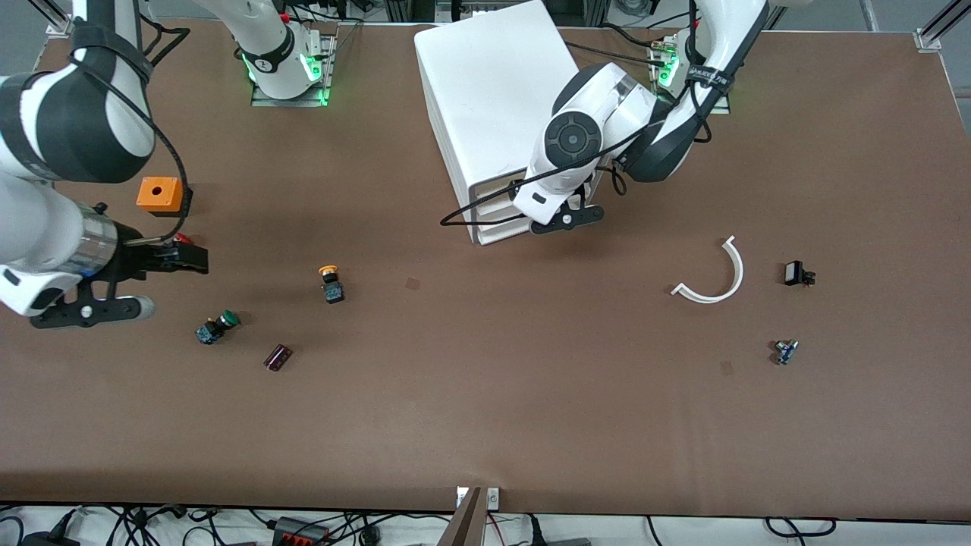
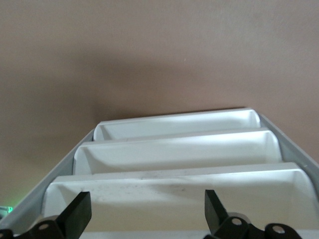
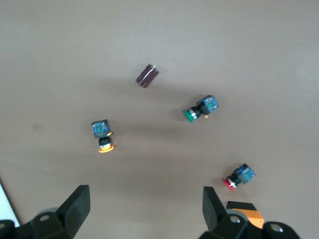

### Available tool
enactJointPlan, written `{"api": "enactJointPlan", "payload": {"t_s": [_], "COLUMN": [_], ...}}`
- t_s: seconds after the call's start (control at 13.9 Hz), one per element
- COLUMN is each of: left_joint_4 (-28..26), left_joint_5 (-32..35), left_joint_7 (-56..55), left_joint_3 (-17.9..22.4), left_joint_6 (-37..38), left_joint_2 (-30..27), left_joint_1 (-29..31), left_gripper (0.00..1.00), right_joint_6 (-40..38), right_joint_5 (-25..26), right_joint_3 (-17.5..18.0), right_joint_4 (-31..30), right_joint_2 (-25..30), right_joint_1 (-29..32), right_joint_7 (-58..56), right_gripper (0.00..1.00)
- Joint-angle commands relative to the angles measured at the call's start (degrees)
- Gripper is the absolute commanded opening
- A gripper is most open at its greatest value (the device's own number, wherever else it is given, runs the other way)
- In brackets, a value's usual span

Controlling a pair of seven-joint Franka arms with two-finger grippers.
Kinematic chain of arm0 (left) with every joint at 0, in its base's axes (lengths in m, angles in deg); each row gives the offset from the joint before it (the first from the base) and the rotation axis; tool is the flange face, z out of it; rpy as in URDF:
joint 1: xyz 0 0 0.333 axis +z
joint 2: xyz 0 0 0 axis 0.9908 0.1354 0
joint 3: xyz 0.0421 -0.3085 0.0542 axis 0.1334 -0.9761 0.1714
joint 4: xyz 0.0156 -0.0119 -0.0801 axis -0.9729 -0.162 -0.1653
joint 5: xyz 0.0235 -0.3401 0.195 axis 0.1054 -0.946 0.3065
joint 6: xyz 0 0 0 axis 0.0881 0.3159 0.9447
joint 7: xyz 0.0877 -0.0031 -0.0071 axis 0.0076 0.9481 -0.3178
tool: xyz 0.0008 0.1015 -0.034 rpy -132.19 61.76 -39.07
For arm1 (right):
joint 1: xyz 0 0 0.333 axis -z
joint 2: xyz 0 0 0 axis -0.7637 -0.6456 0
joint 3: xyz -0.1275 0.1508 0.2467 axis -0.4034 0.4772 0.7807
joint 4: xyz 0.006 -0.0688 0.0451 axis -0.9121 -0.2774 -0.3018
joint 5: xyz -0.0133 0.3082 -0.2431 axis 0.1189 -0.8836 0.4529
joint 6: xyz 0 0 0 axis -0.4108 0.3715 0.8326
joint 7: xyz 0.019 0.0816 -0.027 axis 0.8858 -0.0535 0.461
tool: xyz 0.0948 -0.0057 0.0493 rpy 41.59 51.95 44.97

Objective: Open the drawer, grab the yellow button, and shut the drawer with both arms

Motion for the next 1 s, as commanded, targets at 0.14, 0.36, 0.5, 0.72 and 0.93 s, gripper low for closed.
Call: {"api": "enactJointPlan", "payload": {"t_s": [0.14, 0.36, 0.5, 0.72, 0.93], "left_joint_4": [5.90, 8.98, 12.74, 19.60, 20.16], "left_joint_5": [15.01, 15.65, 15.65, 15.38, 11.98], "left_joint_7": [8.20, 19.44, 27.61, 40.98, 50.38], "left_joint_3": [-0.05, 0.04, -0.05, -0.05, 0.56], "left_joint_6": [2.12, 2.21, 5.70, 13.08, 14.77], "left_joint_2": [-2.01, -2.18, -2.18, -2.18, -4.71], "left_joint_1": [4.83, 10.79, 14.92, 20.29, 24.78], "left_gripper": [1.00, 1.00, 1.00, 1.00, 1.00], "right_joint_6": [-0.14, 0.04, 0.04, 0.04, 0.04], "right_joint_5": [-0.05, -0.14, -0.23, 0.03, 0.56], "right_joint_3": [-2.89, -2.20, -1.50, 6.56, 11.59], "right_joint_4": [2.16, 1.72, 0.93, -0.47, -3.98], "right_joint_2": [0.77, 3.74, 5.42, 8.31, 11.74], "right_joint_1": [0.51, 1.30, 3.66, 13.31, 19.92], "right_joint_7": [-0.36, 0.17, 0.17, 0.00, -0.09], "right_gripper": [1.00, 1.00, 1.00, 1.00, 1.00]}}
